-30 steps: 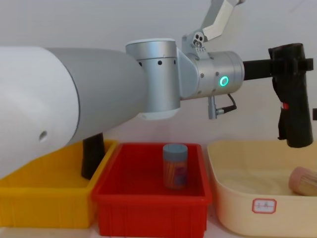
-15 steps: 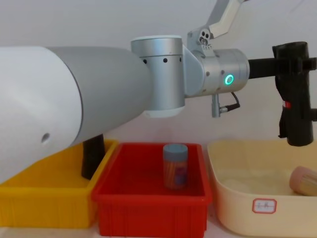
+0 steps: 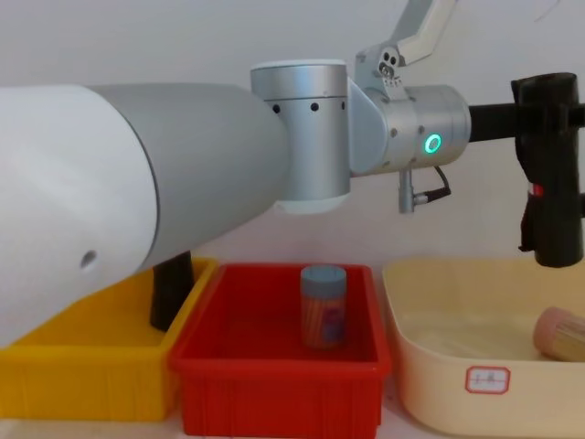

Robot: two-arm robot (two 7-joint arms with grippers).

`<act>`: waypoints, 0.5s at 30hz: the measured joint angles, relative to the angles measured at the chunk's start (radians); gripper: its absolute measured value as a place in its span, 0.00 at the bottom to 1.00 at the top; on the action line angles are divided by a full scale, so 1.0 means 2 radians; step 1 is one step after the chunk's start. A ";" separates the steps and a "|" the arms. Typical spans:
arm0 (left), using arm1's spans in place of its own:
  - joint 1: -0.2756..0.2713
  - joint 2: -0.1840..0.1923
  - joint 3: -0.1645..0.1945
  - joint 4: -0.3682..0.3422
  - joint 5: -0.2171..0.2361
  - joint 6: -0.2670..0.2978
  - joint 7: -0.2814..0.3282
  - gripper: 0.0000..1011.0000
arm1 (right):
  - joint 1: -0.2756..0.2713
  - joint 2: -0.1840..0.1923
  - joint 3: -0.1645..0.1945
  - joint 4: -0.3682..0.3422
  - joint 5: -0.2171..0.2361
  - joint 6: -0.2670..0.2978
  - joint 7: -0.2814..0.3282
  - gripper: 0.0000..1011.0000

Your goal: Pick up the garbage bag with the one hand and transfer it to the other hand.

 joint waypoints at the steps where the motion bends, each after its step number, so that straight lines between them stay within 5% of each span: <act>1: 0.001 0.000 0.000 -0.003 0.001 0.002 0.000 0.47 | 0.000 0.002 0.000 -0.001 0.002 0.000 0.003 0.99; 15: 0.017 0.012 0.009 -0.041 -0.002 0.028 -0.014 0.47 | 0.006 0.000 0.000 0.018 0.016 -0.010 0.015 0.99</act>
